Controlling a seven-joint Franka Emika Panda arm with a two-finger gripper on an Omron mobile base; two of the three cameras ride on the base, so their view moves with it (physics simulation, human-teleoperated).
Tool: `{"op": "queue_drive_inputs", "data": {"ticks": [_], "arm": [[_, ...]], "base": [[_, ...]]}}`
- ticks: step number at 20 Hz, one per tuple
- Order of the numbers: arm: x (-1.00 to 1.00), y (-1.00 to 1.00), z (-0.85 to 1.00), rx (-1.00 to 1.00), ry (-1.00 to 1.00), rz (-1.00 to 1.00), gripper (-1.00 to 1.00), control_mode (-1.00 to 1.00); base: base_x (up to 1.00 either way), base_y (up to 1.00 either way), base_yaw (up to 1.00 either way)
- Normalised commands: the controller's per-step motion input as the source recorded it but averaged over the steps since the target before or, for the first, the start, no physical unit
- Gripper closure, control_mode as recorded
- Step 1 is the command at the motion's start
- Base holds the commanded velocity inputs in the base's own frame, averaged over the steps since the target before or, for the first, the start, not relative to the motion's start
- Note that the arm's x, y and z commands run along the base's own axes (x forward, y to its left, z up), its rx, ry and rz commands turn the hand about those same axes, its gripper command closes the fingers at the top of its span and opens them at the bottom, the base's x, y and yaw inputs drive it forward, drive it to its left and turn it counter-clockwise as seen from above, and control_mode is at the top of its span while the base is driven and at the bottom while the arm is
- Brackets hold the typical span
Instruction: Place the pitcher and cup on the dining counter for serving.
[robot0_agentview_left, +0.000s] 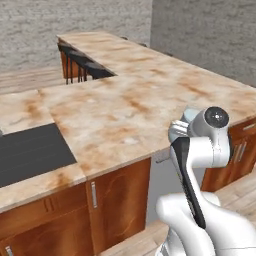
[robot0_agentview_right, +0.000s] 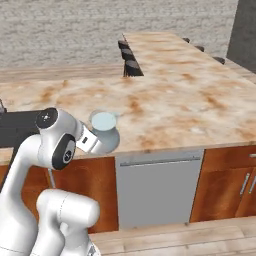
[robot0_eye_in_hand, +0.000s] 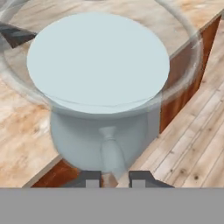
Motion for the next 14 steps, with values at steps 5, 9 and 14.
{"op": "queue_drive_inputs", "data": {"ticks": [5, 9, 14], "arm": [[0.00, 0.00, 0.00, 0.00, 0.00, 0.00, 1.00, 1.00], [0.00, 0.00, 0.00, 0.00, 0.00, 0.00, 1.00, 1.00], [0.00, 0.00, 0.00, 0.00, 0.00, 0.00, 1.00, 1.00]], "base": [[0.00, -1.00, -0.23], [0.00, -1.00, -0.25], [0.04, -1.00, -0.24]]}}
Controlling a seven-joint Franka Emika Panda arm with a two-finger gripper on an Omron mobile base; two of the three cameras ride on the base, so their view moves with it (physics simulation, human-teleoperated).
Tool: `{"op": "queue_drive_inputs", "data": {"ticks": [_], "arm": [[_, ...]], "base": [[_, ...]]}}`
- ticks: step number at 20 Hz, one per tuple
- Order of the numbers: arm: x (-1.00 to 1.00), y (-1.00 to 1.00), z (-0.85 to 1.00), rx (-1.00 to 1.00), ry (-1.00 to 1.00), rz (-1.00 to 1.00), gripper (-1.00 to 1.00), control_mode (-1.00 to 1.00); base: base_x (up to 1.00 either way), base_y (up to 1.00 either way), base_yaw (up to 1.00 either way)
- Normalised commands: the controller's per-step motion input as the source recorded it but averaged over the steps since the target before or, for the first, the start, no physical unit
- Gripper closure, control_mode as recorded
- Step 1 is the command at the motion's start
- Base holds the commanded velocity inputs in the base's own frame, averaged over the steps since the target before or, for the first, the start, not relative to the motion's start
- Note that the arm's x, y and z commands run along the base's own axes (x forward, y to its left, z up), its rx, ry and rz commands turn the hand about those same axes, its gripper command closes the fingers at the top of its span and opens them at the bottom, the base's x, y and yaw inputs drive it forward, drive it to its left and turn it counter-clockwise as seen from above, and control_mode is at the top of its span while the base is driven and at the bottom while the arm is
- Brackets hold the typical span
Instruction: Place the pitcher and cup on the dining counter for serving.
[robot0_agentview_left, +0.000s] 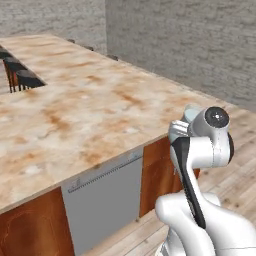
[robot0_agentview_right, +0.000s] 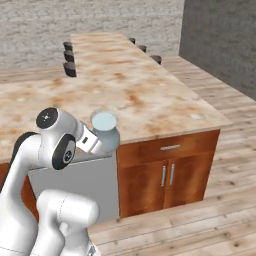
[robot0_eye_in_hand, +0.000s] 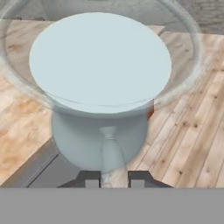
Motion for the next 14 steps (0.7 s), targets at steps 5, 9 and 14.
{"op": "queue_drive_inputs", "data": {"ticks": [5, 9, 14], "arm": [[0.00, 0.00, 0.00, 0.00, 0.00, 0.00, 1.00, 1.00], [0.00, 0.00, 0.00, 0.00, 0.00, 0.00, 1.00, 1.00], [0.00, 0.00, 0.00, 0.00, 0.00, 0.00, 1.00, 1.00]], "base": [[0.33, -1.00, -0.17], [0.60, -1.00, -0.10], [0.90, -1.00, -0.04]]}}
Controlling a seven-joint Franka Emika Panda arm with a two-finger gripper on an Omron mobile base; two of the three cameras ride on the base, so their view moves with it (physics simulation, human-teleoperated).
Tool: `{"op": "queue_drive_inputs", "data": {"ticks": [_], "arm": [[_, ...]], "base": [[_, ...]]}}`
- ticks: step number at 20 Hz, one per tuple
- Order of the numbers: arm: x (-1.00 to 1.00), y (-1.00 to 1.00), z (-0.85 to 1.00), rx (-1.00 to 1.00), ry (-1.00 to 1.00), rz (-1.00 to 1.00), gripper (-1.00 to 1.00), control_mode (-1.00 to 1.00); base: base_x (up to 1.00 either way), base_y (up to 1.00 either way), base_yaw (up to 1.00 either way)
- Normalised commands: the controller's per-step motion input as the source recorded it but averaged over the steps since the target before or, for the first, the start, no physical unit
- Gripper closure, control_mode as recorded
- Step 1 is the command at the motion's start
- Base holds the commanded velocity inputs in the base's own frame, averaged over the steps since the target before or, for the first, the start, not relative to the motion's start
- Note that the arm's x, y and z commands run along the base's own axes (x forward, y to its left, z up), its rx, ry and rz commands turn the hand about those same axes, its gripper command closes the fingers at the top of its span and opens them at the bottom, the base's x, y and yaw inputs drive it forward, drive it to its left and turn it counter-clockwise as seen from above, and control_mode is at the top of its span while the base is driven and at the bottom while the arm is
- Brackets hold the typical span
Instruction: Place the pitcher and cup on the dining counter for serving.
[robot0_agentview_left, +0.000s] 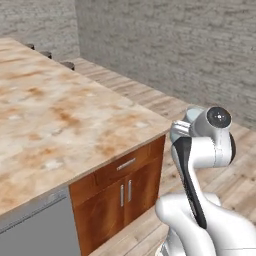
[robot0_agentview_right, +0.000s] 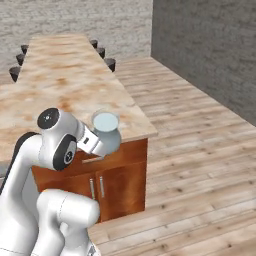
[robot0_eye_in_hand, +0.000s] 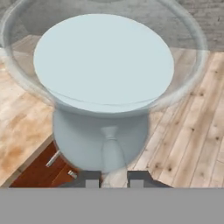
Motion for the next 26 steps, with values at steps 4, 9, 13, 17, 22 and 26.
{"op": "queue_drive_inputs", "data": {"ticks": [4, 9, 13, 17, 22, 26], "arm": [[0.00, 0.00, 0.00, 0.00, 0.00, 0.00, 1.00, 1.00], [0.00, 0.00, 0.00, 0.00, 0.00, 0.00, 1.00, 1.00], [0.00, 0.00, 0.00, 0.00, 0.00, 0.00, 1.00, 1.00], [0.00, 0.00, 0.00, 0.00, 0.00, 0.00, 1.00, 1.00], [0.00, 0.00, 0.00, 0.00, 0.00, 0.00, 1.00, 1.00], [0.00, 0.00, 0.00, 0.00, 0.00, 0.00, 1.00, 1.00]], "base": [[1.00, -1.00, 0.00], [1.00, -1.00, 0.02], [1.00, -1.00, 0.21], [1.00, -1.00, 0.28], [1.00, -1.00, 0.29], [1.00, -0.92, 0.25]]}}
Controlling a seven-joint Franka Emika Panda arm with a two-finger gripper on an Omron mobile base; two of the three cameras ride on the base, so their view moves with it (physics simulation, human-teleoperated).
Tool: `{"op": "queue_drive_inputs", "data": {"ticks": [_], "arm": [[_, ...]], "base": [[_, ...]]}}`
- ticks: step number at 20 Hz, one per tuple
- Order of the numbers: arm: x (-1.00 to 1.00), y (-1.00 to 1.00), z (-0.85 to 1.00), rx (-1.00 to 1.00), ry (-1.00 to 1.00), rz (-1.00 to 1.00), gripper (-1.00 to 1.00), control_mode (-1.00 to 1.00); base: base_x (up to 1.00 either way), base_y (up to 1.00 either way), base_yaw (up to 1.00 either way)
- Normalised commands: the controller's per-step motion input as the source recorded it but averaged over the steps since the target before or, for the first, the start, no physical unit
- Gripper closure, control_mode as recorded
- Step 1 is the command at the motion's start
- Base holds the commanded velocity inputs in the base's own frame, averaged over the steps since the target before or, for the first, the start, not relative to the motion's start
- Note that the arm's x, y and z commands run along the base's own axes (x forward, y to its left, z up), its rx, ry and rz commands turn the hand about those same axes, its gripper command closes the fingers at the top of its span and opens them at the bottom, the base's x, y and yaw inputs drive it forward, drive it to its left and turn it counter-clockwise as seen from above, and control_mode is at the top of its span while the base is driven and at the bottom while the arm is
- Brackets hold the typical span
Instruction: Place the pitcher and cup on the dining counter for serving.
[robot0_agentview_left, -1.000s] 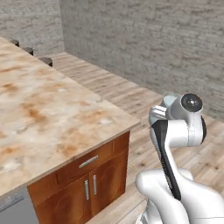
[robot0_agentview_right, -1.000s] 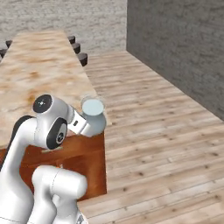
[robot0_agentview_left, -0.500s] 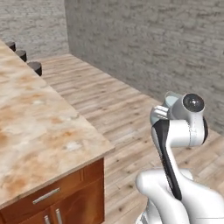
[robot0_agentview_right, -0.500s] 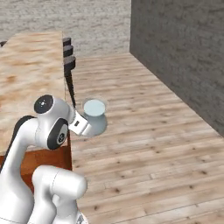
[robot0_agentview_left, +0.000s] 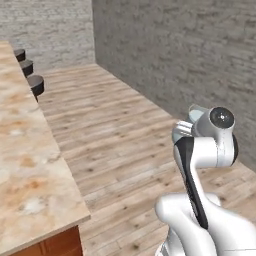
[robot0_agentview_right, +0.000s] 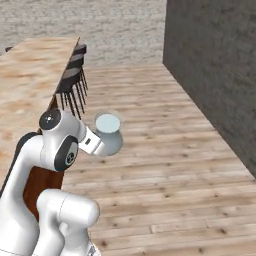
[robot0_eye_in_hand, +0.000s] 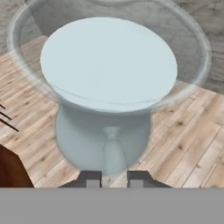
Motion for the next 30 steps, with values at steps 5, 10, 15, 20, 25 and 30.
{"op": "queue_drive_inputs", "data": {"ticks": [5, 10, 15, 20, 25, 30], "arm": [[0.00, 0.00, 0.00, 0.00, 0.00, 0.00, 1.00, 1.00], [0.00, 0.00, 0.00, 0.00, 0.00, 0.00, 1.00, 1.00], [0.00, 0.00, 0.00, 0.00, 0.00, 0.00, 1.00, 1.00], [0.00, 0.00, 0.00, 0.00, 0.00, 0.00, 1.00, 1.00], [0.00, 0.00, 0.00, 0.00, 0.00, 0.00, 1.00, 1.00], [0.00, 0.00, 0.00, 0.00, 0.00, 0.00, 1.00, 1.00]], "base": [[1.00, -0.87, 0.26], [1.00, -0.62, 0.42], [1.00, -0.23, 0.71], [1.00, -0.25, 0.75], [1.00, -0.61, 0.57], [1.00, -0.75, 0.35]]}}
